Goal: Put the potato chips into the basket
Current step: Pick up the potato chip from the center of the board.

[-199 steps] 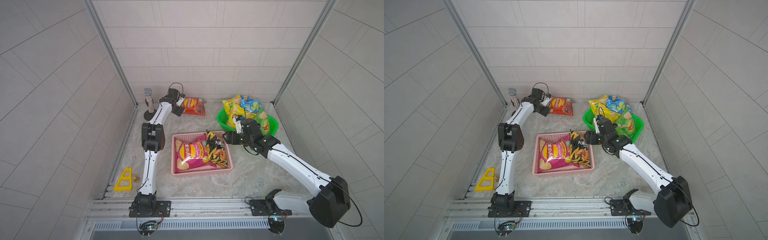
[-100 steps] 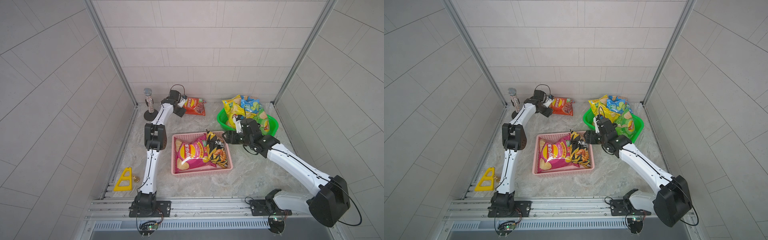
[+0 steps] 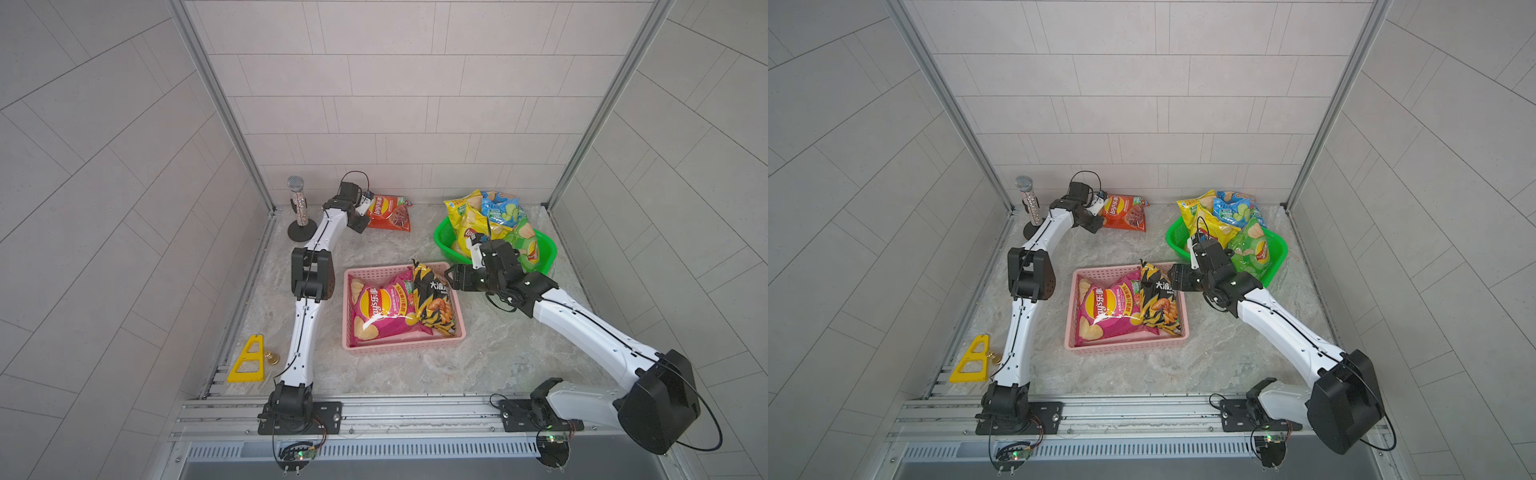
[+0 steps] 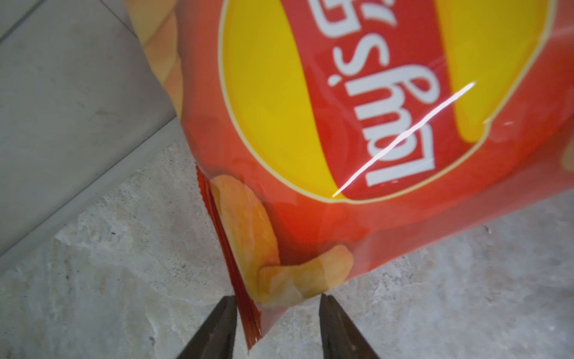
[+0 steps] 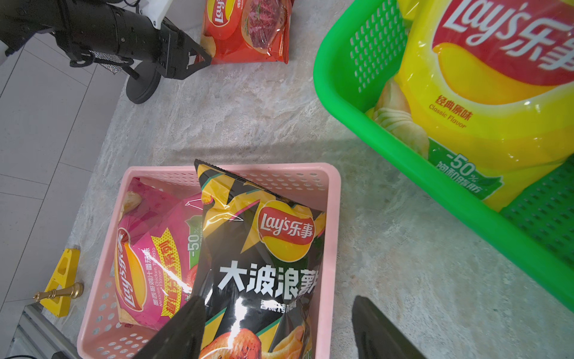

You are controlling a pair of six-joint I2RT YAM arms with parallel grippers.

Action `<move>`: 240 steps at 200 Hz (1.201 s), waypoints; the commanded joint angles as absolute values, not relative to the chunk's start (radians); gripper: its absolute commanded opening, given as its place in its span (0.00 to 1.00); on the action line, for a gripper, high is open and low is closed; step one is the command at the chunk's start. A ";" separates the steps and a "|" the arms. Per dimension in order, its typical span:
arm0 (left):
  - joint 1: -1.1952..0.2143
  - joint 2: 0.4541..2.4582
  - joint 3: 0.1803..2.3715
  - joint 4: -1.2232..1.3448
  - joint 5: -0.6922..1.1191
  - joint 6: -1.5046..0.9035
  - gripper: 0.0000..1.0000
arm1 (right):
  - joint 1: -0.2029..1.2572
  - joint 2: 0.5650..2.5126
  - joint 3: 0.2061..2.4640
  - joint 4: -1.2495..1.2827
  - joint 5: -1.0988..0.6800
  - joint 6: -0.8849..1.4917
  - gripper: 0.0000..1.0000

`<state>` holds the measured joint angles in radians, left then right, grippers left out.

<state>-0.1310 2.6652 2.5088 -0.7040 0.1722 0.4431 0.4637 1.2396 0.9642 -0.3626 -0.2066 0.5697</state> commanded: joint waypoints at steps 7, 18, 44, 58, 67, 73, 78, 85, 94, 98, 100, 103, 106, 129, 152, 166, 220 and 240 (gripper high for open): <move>-0.128 2.687 2.538 -0.681 0.159 0.436 0.39 | 0.461 1.220 0.960 -0.369 -0.204 0.577 0.78; -0.128 2.687 2.538 -0.680 0.162 0.436 0.38 | 0.460 1.217 0.960 -0.373 -0.204 0.577 0.78; -0.129 2.694 2.540 -0.677 0.158 0.439 0.50 | 0.460 1.206 0.959 -0.382 -0.196 0.575 0.79; -0.130 2.699 2.539 -0.676 0.155 0.445 0.51 | 0.460 1.204 0.959 -0.383 -0.195 0.575 0.79; -0.130 2.701 2.540 -0.676 0.153 0.449 0.50 | 0.460 1.204 0.961 -0.385 -0.196 0.575 0.78; -0.130 2.702 2.540 -0.677 0.152 0.451 0.49 | 0.460 1.204 0.962 -0.385 -0.197 0.575 0.79; -0.130 2.704 2.541 -0.678 0.151 0.452 0.47 | 0.462 1.204 0.962 -0.386 -0.198 0.575 0.79; -0.130 2.706 2.540 -0.678 0.149 0.454 0.41 | 0.460 1.204 0.963 -0.386 -0.198 0.575 0.79; -0.130 2.708 2.541 -0.680 0.147 0.454 0.33 | 0.461 1.204 0.965 -0.388 -0.196 0.575 0.78; -0.128 2.708 2.539 -0.680 0.147 0.454 0.29 | 0.460 1.204 0.964 -0.388 -0.195 0.576 0.79; -0.129 2.708 2.539 -0.682 0.147 0.454 0.27 | 0.460 1.204 0.965 -0.388 -0.196 0.575 0.79; -0.128 2.706 2.539 -0.682 0.146 0.453 0.24 | 0.460 1.203 0.965 -0.389 -0.196 0.575 0.79; -0.128 2.706 2.539 -0.684 0.146 0.454 0.22 | 0.461 1.203 0.966 -0.390 -0.195 0.575 0.79; -0.128 2.699 2.533 -0.690 0.153 0.452 0.09 | 0.461 1.204 0.971 -0.393 -0.196 0.572 0.79; -0.127 2.674 2.510 -0.689 0.153 0.434 0.00 | 0.460 1.204 0.975 -0.396 -0.196 0.571 0.79; -0.126 2.640 2.475 -0.680 0.153 0.422 0.00 | 0.460 1.203 0.976 -0.397 -0.194 0.570 0.78; -0.127 2.448 2.334 -0.697 0.171 0.377 0.00 | 0.461 1.176 0.975 -0.410 -0.190 0.566 0.78; -0.126 2.362 2.280 -0.715 0.207 0.365 0.00 | 0.460 1.163 0.974 -0.418 -0.186 0.564 0.79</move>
